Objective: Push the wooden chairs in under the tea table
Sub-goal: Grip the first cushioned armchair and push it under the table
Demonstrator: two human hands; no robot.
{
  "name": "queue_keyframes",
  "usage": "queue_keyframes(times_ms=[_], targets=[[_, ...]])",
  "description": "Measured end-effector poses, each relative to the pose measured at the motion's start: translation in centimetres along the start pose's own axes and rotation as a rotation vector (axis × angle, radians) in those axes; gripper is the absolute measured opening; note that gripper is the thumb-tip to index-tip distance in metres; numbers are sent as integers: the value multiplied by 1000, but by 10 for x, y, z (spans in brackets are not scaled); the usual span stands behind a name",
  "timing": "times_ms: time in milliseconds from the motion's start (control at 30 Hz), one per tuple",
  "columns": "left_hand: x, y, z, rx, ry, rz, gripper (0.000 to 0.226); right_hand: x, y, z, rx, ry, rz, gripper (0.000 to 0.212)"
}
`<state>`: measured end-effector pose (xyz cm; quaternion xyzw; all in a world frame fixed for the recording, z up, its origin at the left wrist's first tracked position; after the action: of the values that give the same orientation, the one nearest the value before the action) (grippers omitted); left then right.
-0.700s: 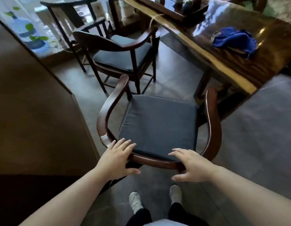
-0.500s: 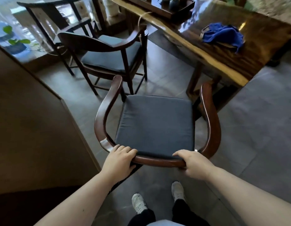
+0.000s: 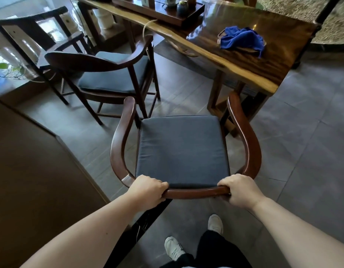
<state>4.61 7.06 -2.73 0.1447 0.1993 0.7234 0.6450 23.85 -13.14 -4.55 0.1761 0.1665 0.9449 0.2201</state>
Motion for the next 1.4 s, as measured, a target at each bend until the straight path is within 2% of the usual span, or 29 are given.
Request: queue_keyframes(times_ms=[267,433,600,667,767,867,1000,1100,1267,1400], targets=[[74,-3,2,18,14,-18,22,42,-34,0,-82,-26,1,25],[131,-14,15,0,-13,-51,26,70,-69,5,-165,-61,-14,15],[175,-23,31,-129,-16,-135,22,90,-104,6,-149,-83,19,21],[183,-22,33,-174,-14,-176,25,95,-108,2,-121,-91,33,24],[196,-24,27,-99,56,-214,24,101,-115,-3,-61,-137,79,22],[201,-30,27,-158,40,-296,30,99,-119,3,-25,-184,122,22],[213,-30,14,-240,120,-357,31,82,-120,12,177,-358,66,54],[232,-29,10,-330,250,-346,43,62,-118,12,283,-287,-7,68],[236,-37,11,-312,221,-528,38,63,-125,5,335,-213,-42,48],[243,-47,16,-303,191,-548,36,57,-126,11,285,-226,-114,38]])
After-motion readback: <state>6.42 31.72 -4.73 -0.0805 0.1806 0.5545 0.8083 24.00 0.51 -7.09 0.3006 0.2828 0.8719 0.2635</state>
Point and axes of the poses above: each hand's wrist, its own y-axis away from the middle knuckle, its own z-axis out of the back of the hand, x = y × z, the point moved 4 cm from there along -y, towards the middle knuckle, and after that the axes turned 3 degrees about x, right-handed, at the moved point
